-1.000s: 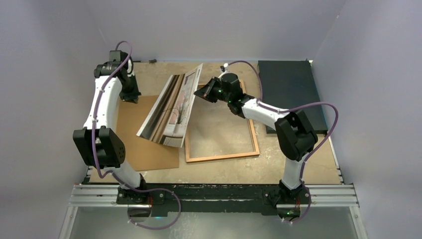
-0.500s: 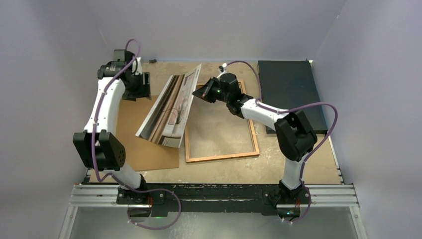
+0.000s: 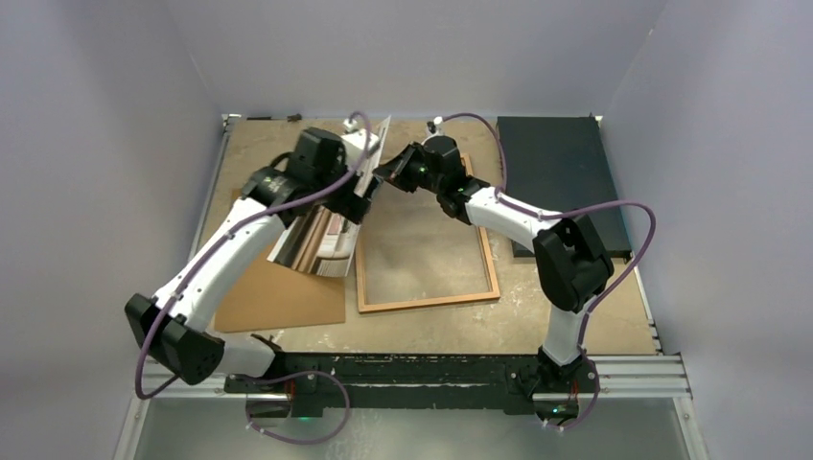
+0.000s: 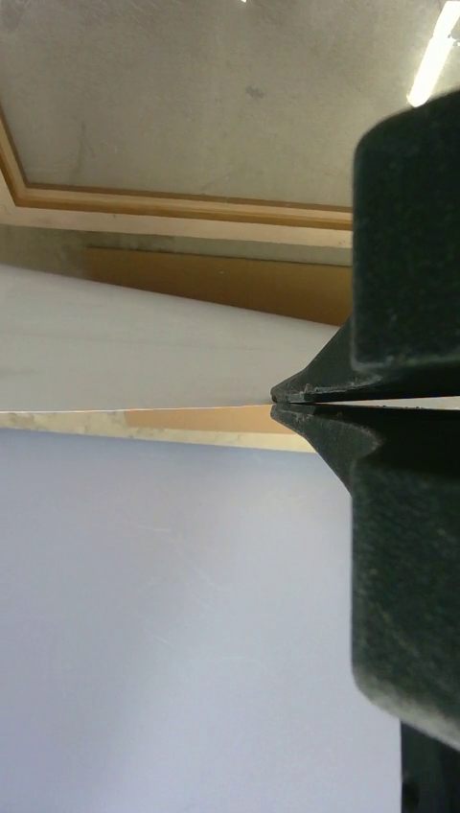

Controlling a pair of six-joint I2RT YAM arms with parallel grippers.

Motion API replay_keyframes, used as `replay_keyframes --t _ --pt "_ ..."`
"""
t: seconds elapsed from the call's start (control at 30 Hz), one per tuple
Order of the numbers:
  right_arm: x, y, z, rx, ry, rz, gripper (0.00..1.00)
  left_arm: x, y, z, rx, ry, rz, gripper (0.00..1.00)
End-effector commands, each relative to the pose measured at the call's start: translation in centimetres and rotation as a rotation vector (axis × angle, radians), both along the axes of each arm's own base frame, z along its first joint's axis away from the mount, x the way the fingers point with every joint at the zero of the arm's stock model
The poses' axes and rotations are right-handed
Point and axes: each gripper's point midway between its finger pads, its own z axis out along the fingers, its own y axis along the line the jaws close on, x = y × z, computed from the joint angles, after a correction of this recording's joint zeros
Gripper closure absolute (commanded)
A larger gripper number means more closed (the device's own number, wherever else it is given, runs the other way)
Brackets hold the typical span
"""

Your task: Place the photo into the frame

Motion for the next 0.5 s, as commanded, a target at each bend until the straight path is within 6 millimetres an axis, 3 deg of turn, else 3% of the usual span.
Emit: replay_keyframes --t 0.0,0.07,0.27,0.47 --pt "0.1 0.0 5.3 0.082 -0.059 -0.034 1.00 0.5 -1.8 -2.9 0.150 -0.038 -0.018 0.05" --pt "0.2 0.1 5.4 0.084 -0.055 -0.036 1.00 0.6 -2.7 -3.8 0.192 -0.052 -0.018 0.05" --pt "0.3 0.1 5.7 0.086 -0.052 -0.041 1.00 2.1 -2.0 -5.4 0.272 -0.070 0.069 0.12" --pt "0.3 0.3 5.8 0.091 -0.047 -0.041 1.00 2.4 -1.5 -7.7 0.317 -0.054 0.118 0.28"
